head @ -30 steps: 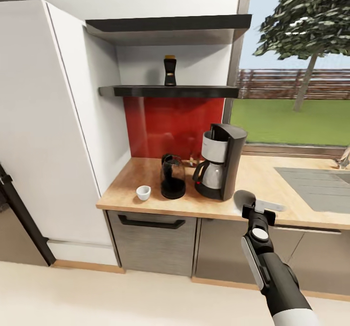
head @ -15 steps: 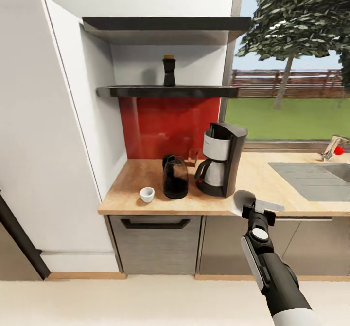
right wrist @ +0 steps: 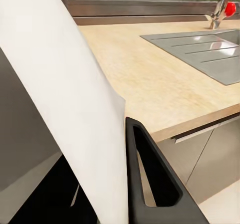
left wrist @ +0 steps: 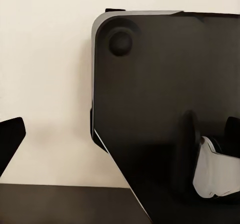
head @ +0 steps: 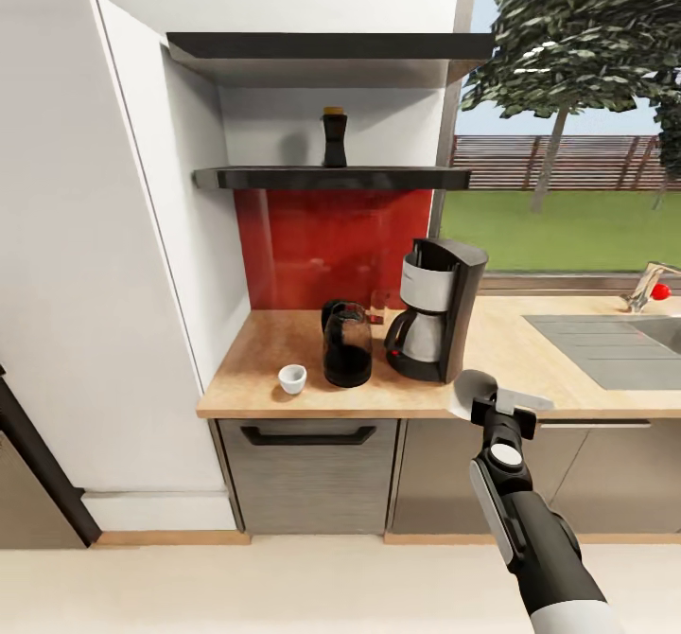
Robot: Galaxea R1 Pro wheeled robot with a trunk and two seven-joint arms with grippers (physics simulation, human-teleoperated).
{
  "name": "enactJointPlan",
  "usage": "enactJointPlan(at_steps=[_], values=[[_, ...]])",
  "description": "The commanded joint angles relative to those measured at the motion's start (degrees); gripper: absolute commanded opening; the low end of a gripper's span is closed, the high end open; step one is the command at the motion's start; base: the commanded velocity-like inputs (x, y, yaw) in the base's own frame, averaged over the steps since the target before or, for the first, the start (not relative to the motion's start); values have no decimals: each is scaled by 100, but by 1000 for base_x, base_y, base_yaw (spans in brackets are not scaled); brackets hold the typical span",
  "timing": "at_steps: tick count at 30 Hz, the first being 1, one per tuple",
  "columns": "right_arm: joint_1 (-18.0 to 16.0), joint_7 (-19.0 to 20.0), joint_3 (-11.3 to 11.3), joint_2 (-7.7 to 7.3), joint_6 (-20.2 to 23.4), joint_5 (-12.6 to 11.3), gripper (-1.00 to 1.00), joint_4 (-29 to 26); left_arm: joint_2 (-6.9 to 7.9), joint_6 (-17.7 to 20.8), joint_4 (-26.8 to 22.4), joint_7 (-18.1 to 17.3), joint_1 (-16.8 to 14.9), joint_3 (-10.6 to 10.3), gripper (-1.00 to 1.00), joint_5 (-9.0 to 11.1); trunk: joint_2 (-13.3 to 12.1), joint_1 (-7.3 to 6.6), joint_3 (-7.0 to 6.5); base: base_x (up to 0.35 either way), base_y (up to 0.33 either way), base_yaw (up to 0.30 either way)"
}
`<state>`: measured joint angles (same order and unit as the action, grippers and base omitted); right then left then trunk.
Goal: Set up a coffee station on the kitchen countertop: keep the coffee maker on the countertop, move the bottle of coffee from the kitchen shelf to the counter next to the coffee maker, place a paper coffee filter on top of the coffee maker, put the saucer next to the coffee maker with the coffee cup on the saucer, and place the electric kettle next to the coffee maker.
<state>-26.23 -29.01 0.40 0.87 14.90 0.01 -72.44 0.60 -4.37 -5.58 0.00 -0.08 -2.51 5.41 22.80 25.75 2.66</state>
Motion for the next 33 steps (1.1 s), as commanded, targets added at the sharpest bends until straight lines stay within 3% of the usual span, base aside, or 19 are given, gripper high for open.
enactJointPlan(at_steps=[1,7,8,11,16,23,24,25,28,29,31,33], values=[[-5,-26,4,1,33,-9,-100,-9,1,-11,-4,0,-1,-28,100,57,12,4,12,0,0,0],[-5,-39,-1,1,25,-56,-100,-12,44,-5,-3,11,-7,-13,100,44,12,4,12,0,0,0],[-5,-41,0,1,50,-71,-100,3,257,14,-4,18,-9,-12,100,25,12,4,12,0,0,0],[-5,-34,4,1,301,-73,-100,27,336,9,-4,12,-10,-12,100,19,12,4,12,0,0,0],[-17,-15,-9,1,1647,-68,-100,-51,351,0,-4,9,-10,-12,100,14,12,4,12,0,0,0],[-68,-9,-13,13,2986,-163,-100,-720,353,-2,-7,9,-10,-12,100,13,12,4,12,0,0,0],[-82,-9,-12,25,3336,-339,-100,-917,353,-2,-10,9,-10,-12,100,13,12,4,12,0,0,0],[-86,-9,-12,30,3441,-422,-100,-977,353,-2,-12,9,-10,-12,100,13,12,4,12,0,0,0],[-133,-18,-7,72,3907,-1080,-100,-1230,353,-2,-26,9,-10,-12,100,13,12,4,12,0,0,0],[-181,-21,-7,80,3960,-1192,-100,-1251,353,-2,-27,9,-10,-12,100,13,12,4,12,0,0,0],[-604,-33,-5,105,4147,-1569,-100,-1300,353,-2,-29,9,-10,-12,100,13,12,4,12,0,0,0],[-942,-38,-5,114,4278,-1775,-100,-1313,353,-2,-30,9,-10,-12,100,13,12,4,12,0,0,0]])
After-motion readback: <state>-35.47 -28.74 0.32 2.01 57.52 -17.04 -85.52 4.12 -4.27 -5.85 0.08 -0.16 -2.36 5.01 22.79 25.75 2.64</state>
